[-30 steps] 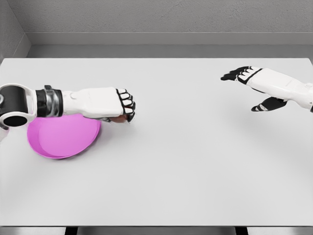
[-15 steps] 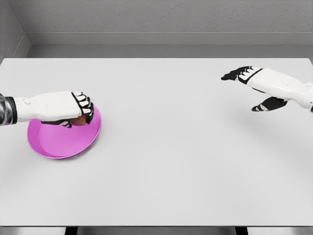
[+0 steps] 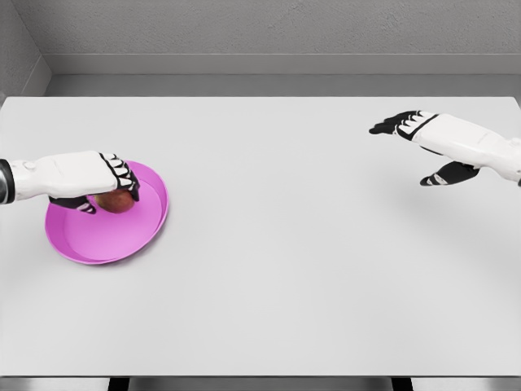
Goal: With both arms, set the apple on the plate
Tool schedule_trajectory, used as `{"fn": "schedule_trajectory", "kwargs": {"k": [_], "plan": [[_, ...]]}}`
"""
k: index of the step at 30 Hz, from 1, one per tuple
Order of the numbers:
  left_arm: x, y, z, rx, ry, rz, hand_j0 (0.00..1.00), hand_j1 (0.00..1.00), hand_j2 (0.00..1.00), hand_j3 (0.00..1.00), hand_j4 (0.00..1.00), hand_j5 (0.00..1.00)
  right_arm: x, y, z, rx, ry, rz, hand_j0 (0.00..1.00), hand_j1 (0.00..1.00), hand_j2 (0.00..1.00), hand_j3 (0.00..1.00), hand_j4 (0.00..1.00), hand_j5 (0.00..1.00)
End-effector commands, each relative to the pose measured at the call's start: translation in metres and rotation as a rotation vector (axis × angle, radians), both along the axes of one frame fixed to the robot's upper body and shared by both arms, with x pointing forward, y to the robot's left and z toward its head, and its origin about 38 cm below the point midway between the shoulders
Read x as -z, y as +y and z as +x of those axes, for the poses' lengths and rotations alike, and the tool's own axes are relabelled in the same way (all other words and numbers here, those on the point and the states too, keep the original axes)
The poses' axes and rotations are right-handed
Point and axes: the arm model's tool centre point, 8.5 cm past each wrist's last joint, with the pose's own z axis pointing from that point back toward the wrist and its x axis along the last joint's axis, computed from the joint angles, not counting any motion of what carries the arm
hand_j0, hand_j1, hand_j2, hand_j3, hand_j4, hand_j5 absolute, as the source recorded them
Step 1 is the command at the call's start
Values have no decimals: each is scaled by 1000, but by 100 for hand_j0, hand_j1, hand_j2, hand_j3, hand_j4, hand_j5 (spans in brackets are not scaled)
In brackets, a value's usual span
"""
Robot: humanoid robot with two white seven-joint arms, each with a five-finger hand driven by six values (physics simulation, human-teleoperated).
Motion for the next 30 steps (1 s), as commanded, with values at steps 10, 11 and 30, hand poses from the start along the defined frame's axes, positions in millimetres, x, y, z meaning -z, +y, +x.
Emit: {"fn": "schedule_trajectory", "kwargs": {"k": [10,11,30], "plan": [[-2,2,-1,-6,4,-5,100,100,100,100,100,100,2,-4,1,12,10,6,100,100,100,100,100,100],[-4,4,-1,-8,3,-6,100,100,100,100,100,100,2,-3,1,10,10,7,100,100,100,100,100,100],[-33,28,-7,-78,43,-183,100,100,100,100,100,100,3,0,1,3,9,10,100,100,100,100,100,100]]}}
